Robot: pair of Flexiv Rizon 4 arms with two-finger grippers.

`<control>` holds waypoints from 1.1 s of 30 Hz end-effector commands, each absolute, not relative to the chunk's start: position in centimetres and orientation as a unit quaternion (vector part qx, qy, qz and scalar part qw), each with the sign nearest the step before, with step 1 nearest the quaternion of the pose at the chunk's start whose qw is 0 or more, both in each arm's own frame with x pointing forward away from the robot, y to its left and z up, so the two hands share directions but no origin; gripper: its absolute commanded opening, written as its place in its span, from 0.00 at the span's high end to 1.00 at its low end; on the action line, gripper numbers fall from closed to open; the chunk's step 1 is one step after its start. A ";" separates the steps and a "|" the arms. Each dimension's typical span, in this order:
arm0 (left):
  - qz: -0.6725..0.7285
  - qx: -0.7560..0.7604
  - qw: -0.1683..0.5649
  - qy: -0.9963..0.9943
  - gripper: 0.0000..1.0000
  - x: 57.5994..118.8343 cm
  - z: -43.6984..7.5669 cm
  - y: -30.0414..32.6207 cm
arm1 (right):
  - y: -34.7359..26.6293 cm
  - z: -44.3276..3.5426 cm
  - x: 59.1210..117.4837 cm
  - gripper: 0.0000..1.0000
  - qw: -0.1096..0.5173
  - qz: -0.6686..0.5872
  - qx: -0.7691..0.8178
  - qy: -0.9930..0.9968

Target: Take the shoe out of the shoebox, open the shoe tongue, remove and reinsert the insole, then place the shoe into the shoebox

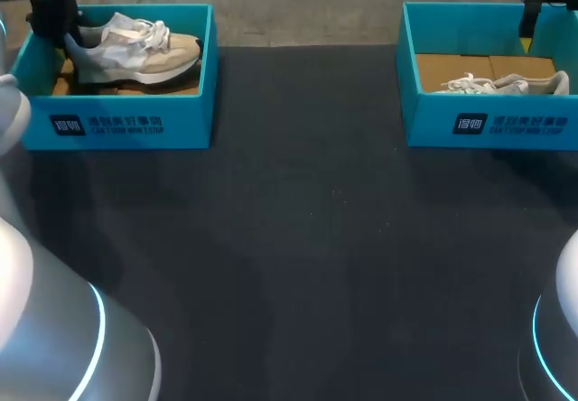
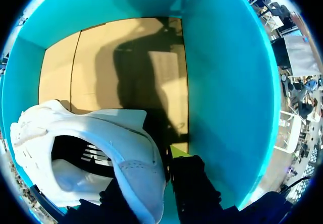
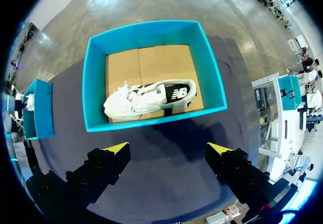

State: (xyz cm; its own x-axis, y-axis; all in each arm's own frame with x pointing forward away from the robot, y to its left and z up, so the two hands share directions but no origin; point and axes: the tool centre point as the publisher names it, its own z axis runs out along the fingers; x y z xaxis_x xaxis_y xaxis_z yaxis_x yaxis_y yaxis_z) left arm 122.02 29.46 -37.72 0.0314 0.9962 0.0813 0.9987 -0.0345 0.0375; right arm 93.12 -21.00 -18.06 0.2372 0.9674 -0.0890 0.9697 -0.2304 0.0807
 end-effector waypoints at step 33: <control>-0.066 -0.704 0.006 -0.707 1.00 119.1 -23.9 28.5 | -21.0 -18.1 93.1 0.00 0.060 -0.010 0.784 0.617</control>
State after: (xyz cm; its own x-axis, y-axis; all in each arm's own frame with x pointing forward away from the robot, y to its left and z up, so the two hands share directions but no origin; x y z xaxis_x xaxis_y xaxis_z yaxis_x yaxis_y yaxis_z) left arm 121.90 28.97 -26.33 -0.0102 0.9958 0.0905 0.9994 0.0072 0.0336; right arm 93.11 -21.01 -18.06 0.2373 0.9673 -0.0890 0.9697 -0.2305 0.0807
